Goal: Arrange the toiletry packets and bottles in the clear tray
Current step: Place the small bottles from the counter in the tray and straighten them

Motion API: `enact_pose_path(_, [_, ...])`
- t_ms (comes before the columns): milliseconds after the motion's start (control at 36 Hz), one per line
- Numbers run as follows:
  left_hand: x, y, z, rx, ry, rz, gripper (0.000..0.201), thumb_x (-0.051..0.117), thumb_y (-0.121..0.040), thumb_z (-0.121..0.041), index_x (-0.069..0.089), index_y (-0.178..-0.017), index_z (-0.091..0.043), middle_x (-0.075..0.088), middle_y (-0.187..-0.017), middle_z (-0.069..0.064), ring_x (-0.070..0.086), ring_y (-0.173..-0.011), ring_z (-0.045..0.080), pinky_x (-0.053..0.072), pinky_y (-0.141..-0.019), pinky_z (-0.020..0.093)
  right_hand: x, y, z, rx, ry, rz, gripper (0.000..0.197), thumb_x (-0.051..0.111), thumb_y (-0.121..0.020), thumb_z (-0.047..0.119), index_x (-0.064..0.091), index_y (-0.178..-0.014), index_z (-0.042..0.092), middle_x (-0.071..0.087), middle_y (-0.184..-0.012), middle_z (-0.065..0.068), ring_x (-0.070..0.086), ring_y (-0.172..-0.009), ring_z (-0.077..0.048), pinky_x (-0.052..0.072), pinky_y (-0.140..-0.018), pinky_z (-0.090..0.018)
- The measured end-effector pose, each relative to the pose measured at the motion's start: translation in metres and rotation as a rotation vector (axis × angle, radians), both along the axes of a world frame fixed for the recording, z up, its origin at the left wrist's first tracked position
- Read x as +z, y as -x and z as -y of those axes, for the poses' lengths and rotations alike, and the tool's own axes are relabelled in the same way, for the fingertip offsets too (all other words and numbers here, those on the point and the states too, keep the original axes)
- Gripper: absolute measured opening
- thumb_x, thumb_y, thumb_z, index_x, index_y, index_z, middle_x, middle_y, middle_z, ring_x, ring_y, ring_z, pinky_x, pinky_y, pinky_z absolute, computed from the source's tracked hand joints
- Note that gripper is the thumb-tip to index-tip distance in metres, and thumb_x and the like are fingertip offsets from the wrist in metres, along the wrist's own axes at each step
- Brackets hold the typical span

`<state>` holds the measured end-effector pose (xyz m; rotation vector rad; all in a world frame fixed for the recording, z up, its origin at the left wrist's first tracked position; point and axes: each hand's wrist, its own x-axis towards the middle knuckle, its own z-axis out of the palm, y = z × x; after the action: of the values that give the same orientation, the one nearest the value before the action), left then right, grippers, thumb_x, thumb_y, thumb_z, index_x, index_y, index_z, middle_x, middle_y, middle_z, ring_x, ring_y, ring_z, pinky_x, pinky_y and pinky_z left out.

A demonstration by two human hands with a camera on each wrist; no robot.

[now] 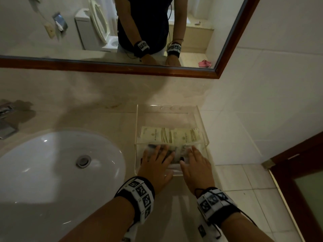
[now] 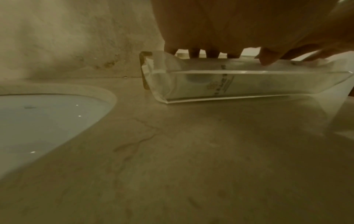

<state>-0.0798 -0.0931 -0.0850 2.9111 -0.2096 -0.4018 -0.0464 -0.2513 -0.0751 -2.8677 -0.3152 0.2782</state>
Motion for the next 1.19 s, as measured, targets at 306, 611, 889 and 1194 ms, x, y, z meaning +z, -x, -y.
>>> enact_pose_path(306, [-0.003, -0.011, 0.015, 0.160, 0.042, -0.044, 0.099, -0.015, -0.058, -0.061, 0.004, -0.150, -0.032, -0.001, -0.161, -0.005, -0.007, -0.149, 0.022, -0.003, -0.113, 0.065, -0.006, -0.010, -0.006, 0.117, 0.063, -0.082, 0.095, -0.012, -0.064, 0.060, 0.003, -0.151, 0.024, 0.000, -0.159, 0.008, 0.000, -0.147, -0.009, 0.006, -0.117, -0.037])
enact_pose_path(611, [0.012, -0.012, 0.019, 0.204, -0.010, -0.081, 0.063, 0.024, -0.095, -0.052, 0.005, -0.150, -0.031, -0.003, -0.161, -0.007, -0.006, -0.149, 0.019, -0.004, -0.112, 0.066, 0.007, -0.022, -0.014, 0.123, 0.176, -0.081, 0.064, 0.029, -0.092, 0.055, 0.021, -0.148, 0.023, 0.016, -0.156, 0.006, 0.022, -0.136, -0.026, 0.025, -0.108, -0.041])
enact_pose_path(889, [0.024, -0.002, 0.012, 0.148, 0.025, -0.071, 0.063, 0.026, -0.096, -0.048, 0.000, -0.151, -0.029, -0.005, -0.161, -0.004, -0.007, -0.149, 0.018, -0.005, -0.117, 0.054, 0.014, -0.010, -0.004, 0.157, 0.086, -0.012, 0.063, 0.024, -0.090, 0.055, 0.032, -0.144, 0.023, 0.026, -0.154, 0.005, 0.027, -0.141, -0.015, 0.020, -0.116, -0.038])
enact_pose_path(1194, [0.002, 0.042, -0.055, -0.141, -0.060, 0.464, 0.028, 0.042, -0.073, -0.022, 0.067, -0.083, -0.028, 0.067, -0.087, -0.007, 0.058, -0.081, 0.015, 0.040, -0.075, 0.028, 0.000, 0.013, 0.063, 0.471, 0.108, 0.432, 0.032, 0.063, -0.072, 0.034, 0.050, -0.100, 0.026, 0.064, -0.093, 0.004, 0.061, -0.076, -0.018, 0.045, -0.069, -0.031])
